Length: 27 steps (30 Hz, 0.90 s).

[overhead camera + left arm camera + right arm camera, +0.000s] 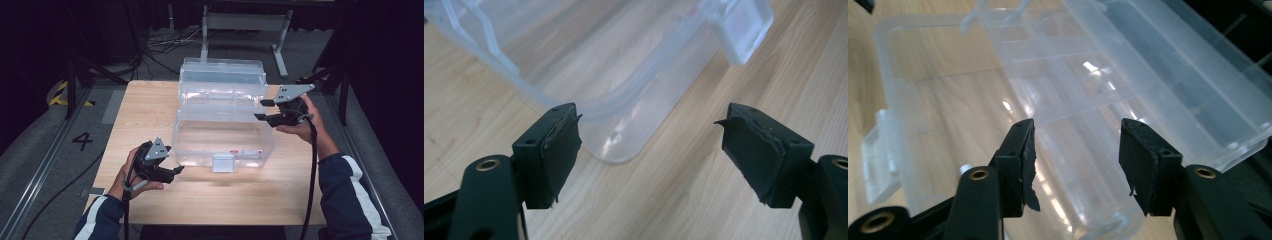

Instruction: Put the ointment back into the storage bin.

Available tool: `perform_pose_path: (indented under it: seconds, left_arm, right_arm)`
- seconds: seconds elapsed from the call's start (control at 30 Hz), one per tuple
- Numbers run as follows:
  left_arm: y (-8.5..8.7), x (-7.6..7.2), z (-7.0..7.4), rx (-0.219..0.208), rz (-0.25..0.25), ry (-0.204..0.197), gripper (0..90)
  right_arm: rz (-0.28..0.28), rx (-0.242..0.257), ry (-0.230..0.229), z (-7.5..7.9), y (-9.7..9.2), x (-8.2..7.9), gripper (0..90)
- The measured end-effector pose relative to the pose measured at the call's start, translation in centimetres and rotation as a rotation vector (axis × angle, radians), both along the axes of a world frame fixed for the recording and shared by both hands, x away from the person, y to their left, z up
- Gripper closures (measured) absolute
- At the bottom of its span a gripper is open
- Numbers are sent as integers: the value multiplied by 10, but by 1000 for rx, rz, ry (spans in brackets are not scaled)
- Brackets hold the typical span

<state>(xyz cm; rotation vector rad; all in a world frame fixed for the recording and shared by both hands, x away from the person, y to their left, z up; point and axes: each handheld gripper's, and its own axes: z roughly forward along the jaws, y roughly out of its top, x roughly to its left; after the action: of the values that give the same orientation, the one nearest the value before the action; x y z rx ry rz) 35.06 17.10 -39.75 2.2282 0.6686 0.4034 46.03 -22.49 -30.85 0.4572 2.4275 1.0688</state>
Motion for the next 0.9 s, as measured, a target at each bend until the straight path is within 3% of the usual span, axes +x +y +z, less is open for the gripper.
perform_pose_path:
  seconds: [0.13,0.4,0.53,0.8,0.9]
  left_arm:
    - [-6,2,8,-6,-21,-21,237]
    - [-28,16,11,49,-74,-22,238]
    - [-39,23,9,96,-113,-11,253]
    - [-45,33,4,126,-139,1,281]
    - [-47,35,3,144,-182,5,380]
  right_arm:
    - [-8,-9,-27,9,8,9,488]
    - [-21,-33,-38,17,17,24,501]
    - [-42,-47,-18,18,20,39,499]
    - [-58,-53,-1,18,29,56,502]
    - [-62,-69,14,17,33,64,518]
